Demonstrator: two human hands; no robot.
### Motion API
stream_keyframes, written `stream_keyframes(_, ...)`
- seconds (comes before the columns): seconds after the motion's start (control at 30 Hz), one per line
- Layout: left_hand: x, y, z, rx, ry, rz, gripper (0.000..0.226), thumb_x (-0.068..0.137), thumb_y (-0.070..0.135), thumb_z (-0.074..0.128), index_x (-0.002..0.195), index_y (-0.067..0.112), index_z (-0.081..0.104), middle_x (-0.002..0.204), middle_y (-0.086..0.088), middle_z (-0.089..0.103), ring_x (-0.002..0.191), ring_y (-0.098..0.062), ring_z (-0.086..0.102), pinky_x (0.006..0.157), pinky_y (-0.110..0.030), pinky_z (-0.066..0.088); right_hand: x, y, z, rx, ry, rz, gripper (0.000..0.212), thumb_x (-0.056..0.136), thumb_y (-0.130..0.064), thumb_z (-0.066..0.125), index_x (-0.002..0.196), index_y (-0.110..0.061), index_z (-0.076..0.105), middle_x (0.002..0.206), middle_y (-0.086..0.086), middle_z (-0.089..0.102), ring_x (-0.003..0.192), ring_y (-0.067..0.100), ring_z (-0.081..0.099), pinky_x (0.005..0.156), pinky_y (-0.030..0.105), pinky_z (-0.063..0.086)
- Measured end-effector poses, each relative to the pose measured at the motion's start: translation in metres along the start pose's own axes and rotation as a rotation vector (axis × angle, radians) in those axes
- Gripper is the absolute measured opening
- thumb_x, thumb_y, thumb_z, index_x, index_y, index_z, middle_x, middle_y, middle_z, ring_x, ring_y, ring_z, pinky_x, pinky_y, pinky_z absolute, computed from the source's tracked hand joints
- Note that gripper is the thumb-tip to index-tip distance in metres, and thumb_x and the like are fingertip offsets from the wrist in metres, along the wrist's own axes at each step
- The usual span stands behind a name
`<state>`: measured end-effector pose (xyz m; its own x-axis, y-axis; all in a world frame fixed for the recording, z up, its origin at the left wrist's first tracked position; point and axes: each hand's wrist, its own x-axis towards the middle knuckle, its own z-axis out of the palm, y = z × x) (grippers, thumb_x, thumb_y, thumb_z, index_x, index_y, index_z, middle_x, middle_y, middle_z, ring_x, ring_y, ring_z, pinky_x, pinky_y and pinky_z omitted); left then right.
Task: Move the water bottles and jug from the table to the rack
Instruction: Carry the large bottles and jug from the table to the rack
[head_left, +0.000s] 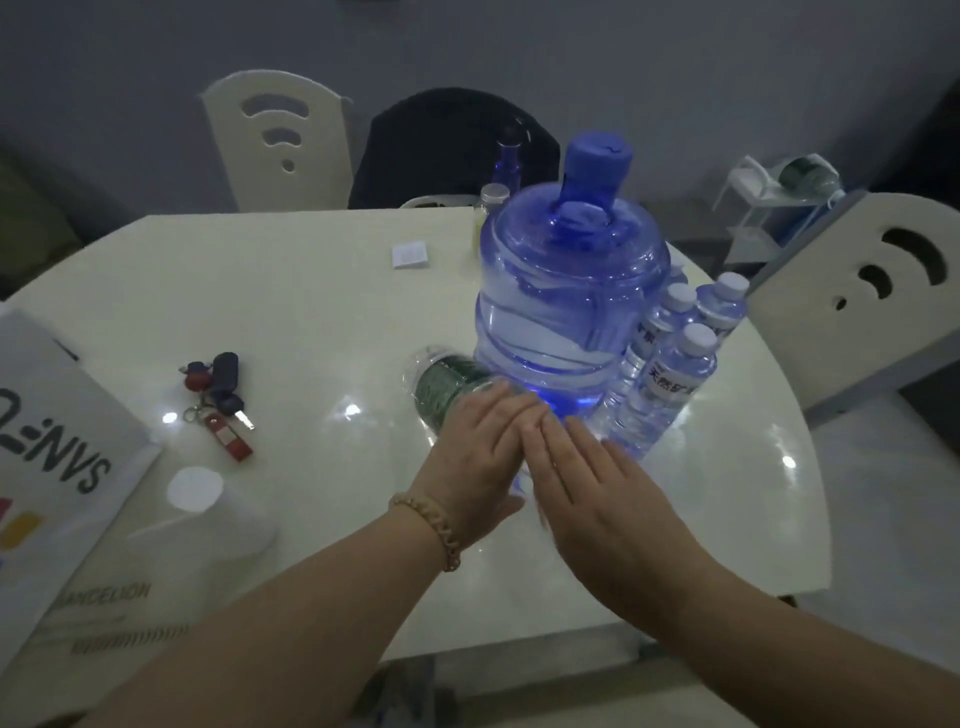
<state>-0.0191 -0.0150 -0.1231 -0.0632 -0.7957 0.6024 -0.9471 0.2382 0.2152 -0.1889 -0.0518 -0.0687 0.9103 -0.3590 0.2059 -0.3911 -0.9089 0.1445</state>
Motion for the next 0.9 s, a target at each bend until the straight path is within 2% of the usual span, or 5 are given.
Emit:
stream_keyframes(0.17, -0.010, 0.041, 0.031, 0.110, -0.186, 0.003, 0.059, 0.071, 0.013, 0.072, 0.126, 0.005, 0.055, 0.126, -0.012, 0.058, 0.120, -0.033, 0.051, 0.102, -0.049, 0.039, -0.055, 0.024, 0.037, -0.017, -0.158, 0.033, 0.064, 0.091, -0.026, 0.039, 0.145, 0.003, 0.017, 0.143, 0.028, 0.036, 0.123, 0.046, 0.045, 0.091, 0.056, 0.045)
stream_keyframes(0.33, -0.010, 0.078, 0.073, 0.159, -0.206, 0.020, 0.042, 0.094, 0.009, 0.029, 0.127, 0.003, 0.055, 0.123, -0.013, 0.060, 0.117, -0.030, 0.053, 0.103, -0.043, 0.039, -0.096, 0.041, 0.059, 0.101, -0.333, 0.152, 0.111, 0.066, -0.034, 0.077, 0.146, 0.003, 0.010, 0.149, 0.024, 0.026, 0.129, 0.040, 0.041, 0.093, 0.053, 0.046)
stream_keyframes(0.53, -0.013, 0.103, 0.102, 0.214, -0.293, 0.019, 0.042, 0.083, 0.011, 0.049, 0.123, 0.003, 0.059, 0.119, -0.011, 0.064, 0.113, -0.026, 0.058, 0.099, -0.039, 0.044, -0.122, 0.050, 0.084, 0.185, -0.361, 0.179, 0.115, 0.058, -0.038, 0.079, 0.145, 0.004, 0.016, 0.149, 0.023, 0.027, 0.132, 0.034, 0.039, 0.099, 0.044, 0.043)
stream_keyframes(0.73, -0.013, 0.109, 0.109, 0.169, -0.399, -0.094, 0.049, 0.081, 0.012, 0.052, 0.130, 0.002, 0.052, 0.128, -0.012, 0.058, 0.122, -0.027, 0.050, 0.106, -0.042, 0.039, -0.126, 0.047, 0.098, 0.305, -0.415, 0.231, 0.123, 0.074, -0.049, 0.066, 0.141, -0.010, -0.030, 0.155, 0.016, -0.010, 0.143, 0.035, 0.004, 0.112, 0.049, 0.023)
stream_keyframes(0.9, -0.011, 0.100, 0.079, -0.174, -0.425, -0.228, 0.094, 0.064, 0.033, 0.079, 0.140, 0.000, 0.035, 0.145, -0.012, 0.038, 0.138, -0.022, 0.027, 0.114, -0.043, 0.025, -0.098, 0.041, 0.079, 0.337, -0.211, 0.244, 0.116, 0.062, -0.042, 0.076, 0.149, -0.008, 0.006, 0.151, 0.018, 0.028, 0.133, 0.037, 0.037, 0.102, 0.056, 0.037)
